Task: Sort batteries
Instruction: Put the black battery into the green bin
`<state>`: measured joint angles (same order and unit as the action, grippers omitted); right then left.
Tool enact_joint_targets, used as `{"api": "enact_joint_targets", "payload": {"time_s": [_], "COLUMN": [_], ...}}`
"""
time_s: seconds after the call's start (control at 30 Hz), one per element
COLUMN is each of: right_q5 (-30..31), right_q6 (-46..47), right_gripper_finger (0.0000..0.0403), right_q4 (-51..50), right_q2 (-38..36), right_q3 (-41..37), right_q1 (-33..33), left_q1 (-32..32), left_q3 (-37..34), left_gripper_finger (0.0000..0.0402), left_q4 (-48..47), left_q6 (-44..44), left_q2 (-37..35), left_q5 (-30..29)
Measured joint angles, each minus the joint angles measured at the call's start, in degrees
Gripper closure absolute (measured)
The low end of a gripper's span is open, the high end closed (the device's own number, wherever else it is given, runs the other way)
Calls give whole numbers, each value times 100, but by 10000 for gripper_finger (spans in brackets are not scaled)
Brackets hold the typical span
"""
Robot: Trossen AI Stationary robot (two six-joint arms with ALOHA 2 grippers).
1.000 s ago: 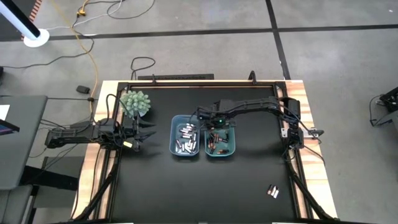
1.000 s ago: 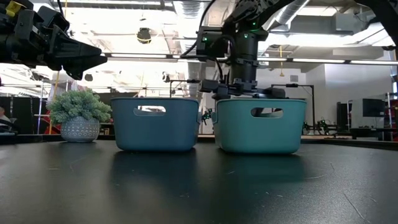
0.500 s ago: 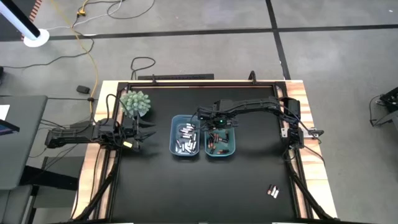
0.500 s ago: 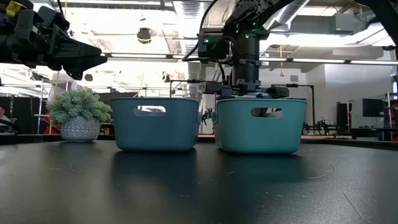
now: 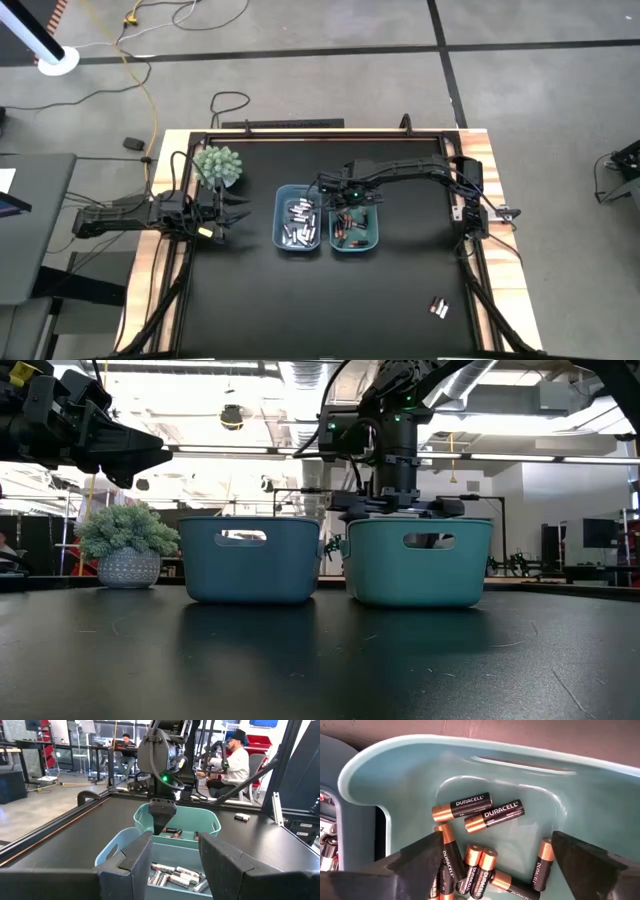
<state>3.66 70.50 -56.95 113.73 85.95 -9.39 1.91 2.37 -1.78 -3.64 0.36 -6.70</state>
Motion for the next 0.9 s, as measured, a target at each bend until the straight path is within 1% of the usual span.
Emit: {"api": "enact_joint_targets", "payload": {"time_s": [0.1,0.2,0.3,0.47,0.57,0.7,0.83,0.9], "right_q5": [-2,-35,-192,-296,-123,122,141,143], "right_q6": [18,181,234,-351,-676,-947,-924,-751], "right_gripper_finger": [6,15,22,22,22,22,22,22], "right_q4": [38,34,39,285,258,-222,-962,-1364], "right_q2": [0,0,0,-170,-365,-695,-1053,-1170], "right_q3": [0,0,0,1,120,245,245,245], "right_q1": [0,3,32,146,343,708,1190,1484], "left_q1": [1,0,2,1,1,1,1,1], "left_q3": [0,0,2,0,1,0,1,2], "left_gripper_finger": [244,244,244,244,244,244,244,244], "left_q4": [-2,-2,-2,-2,-2,-2,-2,-2], "left_q6": [0,0,0,0,0,0,0,0], "left_q2": [0,0,0,0,0,2,1,1], "left_q5": [0,0,0,0,0,0,0,0]}}
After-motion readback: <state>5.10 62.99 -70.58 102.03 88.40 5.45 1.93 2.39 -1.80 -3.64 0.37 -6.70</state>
